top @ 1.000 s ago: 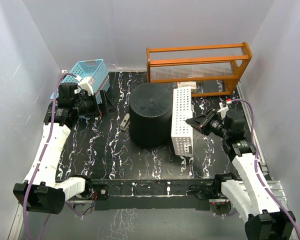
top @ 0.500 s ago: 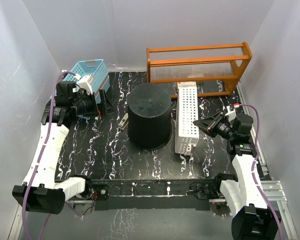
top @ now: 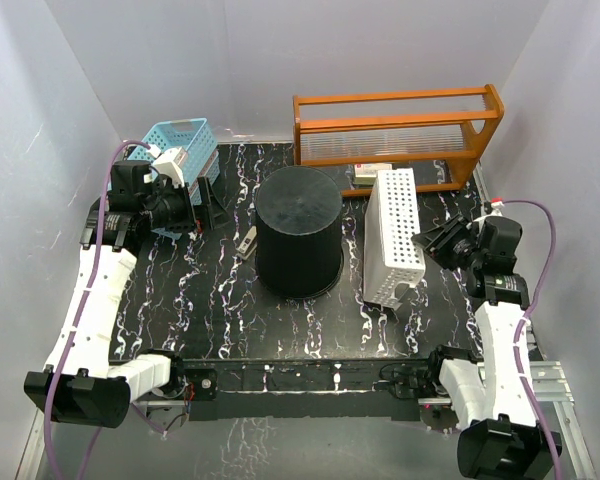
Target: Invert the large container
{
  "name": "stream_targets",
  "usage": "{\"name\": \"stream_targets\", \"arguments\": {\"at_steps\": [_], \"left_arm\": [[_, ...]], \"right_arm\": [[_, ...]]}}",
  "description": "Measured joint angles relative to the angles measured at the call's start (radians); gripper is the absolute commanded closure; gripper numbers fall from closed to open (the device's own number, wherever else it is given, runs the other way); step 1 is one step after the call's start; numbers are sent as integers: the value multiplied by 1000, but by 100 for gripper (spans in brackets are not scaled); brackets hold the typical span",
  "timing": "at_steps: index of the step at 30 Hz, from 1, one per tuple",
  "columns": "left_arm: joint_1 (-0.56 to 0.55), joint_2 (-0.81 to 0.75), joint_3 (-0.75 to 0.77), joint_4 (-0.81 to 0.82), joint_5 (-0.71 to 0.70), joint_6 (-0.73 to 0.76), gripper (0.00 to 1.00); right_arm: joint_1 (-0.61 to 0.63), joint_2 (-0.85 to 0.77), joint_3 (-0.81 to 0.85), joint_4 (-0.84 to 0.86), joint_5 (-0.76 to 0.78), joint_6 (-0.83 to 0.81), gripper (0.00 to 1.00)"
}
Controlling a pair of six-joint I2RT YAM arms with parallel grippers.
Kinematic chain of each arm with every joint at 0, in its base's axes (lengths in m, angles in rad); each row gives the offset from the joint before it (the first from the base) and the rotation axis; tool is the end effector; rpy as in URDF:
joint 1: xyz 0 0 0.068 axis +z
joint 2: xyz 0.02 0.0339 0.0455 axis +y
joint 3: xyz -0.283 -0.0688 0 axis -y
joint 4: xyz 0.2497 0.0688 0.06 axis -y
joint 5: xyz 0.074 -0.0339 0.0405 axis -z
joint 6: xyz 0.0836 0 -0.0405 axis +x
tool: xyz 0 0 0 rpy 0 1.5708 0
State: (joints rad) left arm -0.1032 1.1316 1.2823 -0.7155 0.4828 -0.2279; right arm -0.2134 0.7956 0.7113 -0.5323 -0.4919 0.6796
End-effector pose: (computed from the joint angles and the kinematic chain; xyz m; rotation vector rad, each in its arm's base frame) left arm 0.2572 -0.0657 0.3872 0.1549 2.1392 -0.7088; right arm 0.2002 -0.0030 0.2690 0.6914 2.1044 0.7988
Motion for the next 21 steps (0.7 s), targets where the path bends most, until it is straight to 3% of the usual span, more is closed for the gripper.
{"name": "stream_targets", "arguments": {"at_steps": [3,5,11,21], "left_arm": [[0,0,0,0,3,0,1],[0,0,0,0,5,0,1],[0,0,1,0,11,0,1],[0,0,1,0,25,0,1]], "right_arm": [[-4,-6,26,-41,105,-3,61],[-7,-6,32,-60,173,5,59],[-17,-4,41,-100,372,29,57],[-16,73,45,-346,608,48,56]]}}
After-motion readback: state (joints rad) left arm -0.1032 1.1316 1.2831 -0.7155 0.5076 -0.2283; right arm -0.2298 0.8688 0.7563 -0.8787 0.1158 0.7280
